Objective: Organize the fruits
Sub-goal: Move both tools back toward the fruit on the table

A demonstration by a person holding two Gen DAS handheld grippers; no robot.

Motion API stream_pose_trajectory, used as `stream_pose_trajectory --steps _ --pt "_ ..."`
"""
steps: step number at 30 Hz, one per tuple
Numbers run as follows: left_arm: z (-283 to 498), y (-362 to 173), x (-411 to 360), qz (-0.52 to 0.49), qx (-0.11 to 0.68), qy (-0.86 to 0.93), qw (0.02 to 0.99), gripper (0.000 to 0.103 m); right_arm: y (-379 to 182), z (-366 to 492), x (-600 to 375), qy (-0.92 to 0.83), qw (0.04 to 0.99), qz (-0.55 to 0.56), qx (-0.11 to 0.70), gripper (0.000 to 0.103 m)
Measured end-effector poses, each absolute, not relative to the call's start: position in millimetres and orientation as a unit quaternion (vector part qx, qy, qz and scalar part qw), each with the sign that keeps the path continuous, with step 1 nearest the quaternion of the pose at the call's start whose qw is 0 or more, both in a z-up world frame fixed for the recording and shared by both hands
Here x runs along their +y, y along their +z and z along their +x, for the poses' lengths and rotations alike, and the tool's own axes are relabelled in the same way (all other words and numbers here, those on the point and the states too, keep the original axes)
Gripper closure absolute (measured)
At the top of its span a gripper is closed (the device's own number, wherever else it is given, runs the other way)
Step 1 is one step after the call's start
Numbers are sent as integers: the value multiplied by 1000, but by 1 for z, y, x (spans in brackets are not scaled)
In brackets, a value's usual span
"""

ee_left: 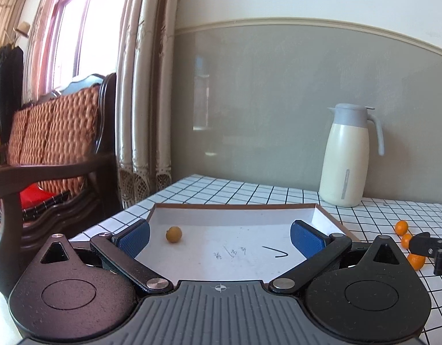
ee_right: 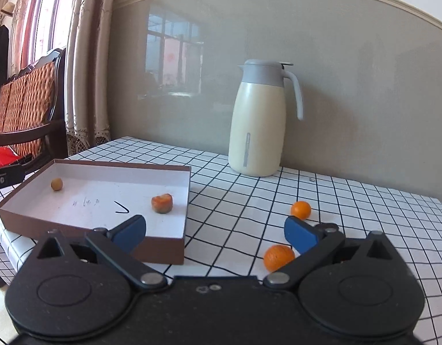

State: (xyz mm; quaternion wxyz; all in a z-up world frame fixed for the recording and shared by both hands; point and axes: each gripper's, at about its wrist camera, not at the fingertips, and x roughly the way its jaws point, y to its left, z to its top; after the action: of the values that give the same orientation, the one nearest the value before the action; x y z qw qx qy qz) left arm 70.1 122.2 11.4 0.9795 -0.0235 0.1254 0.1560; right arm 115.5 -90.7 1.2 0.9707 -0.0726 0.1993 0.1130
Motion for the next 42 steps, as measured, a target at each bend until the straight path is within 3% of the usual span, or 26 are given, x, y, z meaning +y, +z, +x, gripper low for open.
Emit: stream_pose_trajectory --steps 16,42 --pt "71 10 72 -14 146 94 985 0 3 84 -137 65 978 -78 182 9" --pt "104 -9 -45 37 161 -38 986 0 -20 80 -237 -30 972 -71 222 20"
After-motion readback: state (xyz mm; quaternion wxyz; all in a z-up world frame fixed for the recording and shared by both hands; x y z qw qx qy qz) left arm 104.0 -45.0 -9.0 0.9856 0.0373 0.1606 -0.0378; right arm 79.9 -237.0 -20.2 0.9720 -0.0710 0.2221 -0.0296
